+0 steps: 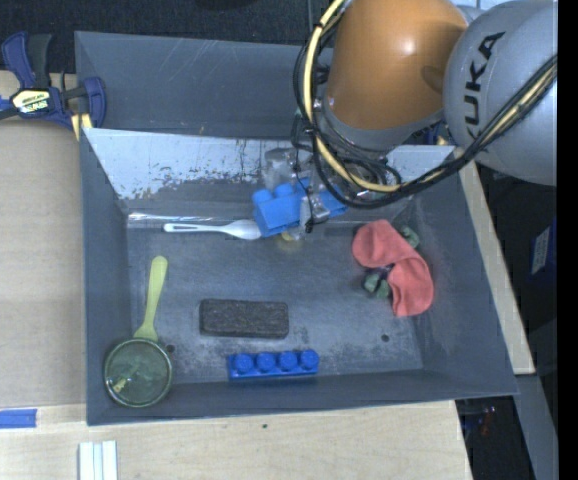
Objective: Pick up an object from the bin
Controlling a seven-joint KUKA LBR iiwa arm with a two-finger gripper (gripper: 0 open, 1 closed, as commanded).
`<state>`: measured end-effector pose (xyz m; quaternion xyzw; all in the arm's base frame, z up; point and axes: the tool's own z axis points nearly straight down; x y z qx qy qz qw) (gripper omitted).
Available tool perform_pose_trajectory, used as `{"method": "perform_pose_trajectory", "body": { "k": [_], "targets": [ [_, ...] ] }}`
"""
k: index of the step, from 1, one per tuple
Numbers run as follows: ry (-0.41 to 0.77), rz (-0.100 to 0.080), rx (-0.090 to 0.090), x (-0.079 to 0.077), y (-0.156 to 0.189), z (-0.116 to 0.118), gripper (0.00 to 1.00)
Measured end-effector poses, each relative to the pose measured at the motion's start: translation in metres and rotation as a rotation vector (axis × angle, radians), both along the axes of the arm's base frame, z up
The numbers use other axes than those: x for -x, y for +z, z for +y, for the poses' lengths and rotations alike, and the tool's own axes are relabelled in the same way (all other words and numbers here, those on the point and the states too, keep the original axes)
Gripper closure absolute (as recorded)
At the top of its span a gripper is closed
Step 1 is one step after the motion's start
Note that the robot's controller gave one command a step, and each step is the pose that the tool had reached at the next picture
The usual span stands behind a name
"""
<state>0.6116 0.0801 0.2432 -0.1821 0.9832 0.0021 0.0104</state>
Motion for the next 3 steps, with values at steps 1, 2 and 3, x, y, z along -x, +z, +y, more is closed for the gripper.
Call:
{"method": "perform_pose_trajectory", "body": {
  "k": [1, 2, 3],
  "targets": [
    [-0.128, 0.0, -0.003, -0.002, -0.046, -0.005, 1.0],
    [-0.018, -0.003, -0.001, -0.002, -0.083, -0.003, 1.0],
    [-0.021, -0.005, -0.001, -0.001, 0.003, -0.005, 1.0]
  ]
}}
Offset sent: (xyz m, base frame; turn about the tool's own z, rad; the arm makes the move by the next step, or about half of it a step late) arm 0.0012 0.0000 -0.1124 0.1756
